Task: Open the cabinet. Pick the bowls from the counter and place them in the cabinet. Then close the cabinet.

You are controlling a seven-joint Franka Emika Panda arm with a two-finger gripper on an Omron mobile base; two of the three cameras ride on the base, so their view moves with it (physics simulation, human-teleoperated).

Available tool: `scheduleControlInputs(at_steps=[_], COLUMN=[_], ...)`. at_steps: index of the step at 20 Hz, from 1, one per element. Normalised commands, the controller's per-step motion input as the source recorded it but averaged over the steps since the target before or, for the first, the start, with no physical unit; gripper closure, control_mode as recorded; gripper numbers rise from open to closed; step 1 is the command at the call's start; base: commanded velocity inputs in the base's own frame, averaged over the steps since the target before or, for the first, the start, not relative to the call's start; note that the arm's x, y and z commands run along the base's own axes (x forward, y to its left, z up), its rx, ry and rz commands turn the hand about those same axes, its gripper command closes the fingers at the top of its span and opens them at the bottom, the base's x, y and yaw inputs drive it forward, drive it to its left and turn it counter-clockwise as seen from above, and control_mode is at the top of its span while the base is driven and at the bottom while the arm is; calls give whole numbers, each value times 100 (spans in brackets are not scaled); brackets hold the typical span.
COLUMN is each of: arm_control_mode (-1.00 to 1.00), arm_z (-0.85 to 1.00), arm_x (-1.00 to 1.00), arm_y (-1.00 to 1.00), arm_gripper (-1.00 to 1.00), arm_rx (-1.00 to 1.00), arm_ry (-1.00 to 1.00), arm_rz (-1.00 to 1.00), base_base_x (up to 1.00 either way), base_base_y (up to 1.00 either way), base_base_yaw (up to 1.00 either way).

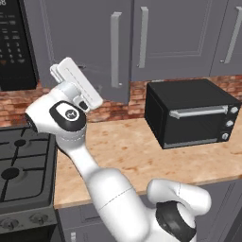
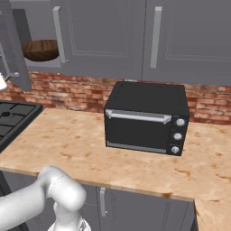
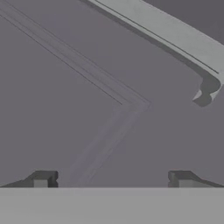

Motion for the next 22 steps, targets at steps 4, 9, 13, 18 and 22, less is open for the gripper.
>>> scheduleControlInputs(at_steps=[4,9,13,18,22], arm_control_mode=[-100,-100,-100,-100,-100], arm_z=[0,0,0,0,0], arm_x=[62,63,64,62,65], arm_y=[-30,-27,-27,-32,-33], arm_gripper=[-100,-100,-100,-100,-100], arm_rx=[1,1,0,0,1], arm_ry=[0,0,-1,-2,-2], arm_rz=[10,11,13,13,14], base_base_x=[0,0,0,0,0], base_base_y=[0,0,0,0,0], base_base_yaw=[0,0,0,0,0])
